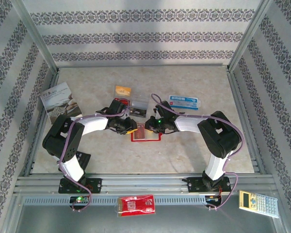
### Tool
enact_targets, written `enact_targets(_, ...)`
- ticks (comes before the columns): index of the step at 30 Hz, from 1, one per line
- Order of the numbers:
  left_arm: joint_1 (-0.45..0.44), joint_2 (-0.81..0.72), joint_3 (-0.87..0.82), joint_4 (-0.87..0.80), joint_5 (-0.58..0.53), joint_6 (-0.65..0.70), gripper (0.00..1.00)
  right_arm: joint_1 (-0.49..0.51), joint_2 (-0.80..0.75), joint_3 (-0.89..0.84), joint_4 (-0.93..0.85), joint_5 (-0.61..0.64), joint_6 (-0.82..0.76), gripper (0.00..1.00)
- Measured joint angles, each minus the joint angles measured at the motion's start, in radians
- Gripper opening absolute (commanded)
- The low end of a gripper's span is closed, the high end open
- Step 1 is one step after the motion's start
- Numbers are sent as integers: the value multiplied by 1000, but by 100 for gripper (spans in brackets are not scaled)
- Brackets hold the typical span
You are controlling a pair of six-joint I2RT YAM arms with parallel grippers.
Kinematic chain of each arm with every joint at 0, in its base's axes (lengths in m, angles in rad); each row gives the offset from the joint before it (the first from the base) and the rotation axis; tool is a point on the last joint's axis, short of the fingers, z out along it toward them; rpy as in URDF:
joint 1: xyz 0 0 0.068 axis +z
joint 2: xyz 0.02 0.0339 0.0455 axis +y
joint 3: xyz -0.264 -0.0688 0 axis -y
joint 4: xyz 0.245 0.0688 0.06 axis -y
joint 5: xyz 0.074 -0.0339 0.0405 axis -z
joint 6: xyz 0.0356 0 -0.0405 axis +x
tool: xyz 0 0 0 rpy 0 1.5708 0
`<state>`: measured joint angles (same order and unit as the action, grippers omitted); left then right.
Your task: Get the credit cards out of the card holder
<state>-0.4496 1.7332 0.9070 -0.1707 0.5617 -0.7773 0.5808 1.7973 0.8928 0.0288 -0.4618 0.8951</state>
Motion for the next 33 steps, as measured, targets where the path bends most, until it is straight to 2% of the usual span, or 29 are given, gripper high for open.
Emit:
enact_targets(9,-49,41,93,-151,-106,79,39,0,6,0,7,0,0,18)
enact_targets(19,-104,73,187,-274,-215,135,42,-1,6,-5,21,0,0,18)
enact_targets(27,-122,92,220,-310,-235,150,43,-1,3,-16,29,1,0,16)
enact_targets(33,-135,92,235,-328,-255,153,38,-3,-2,-21,29,1,0,16)
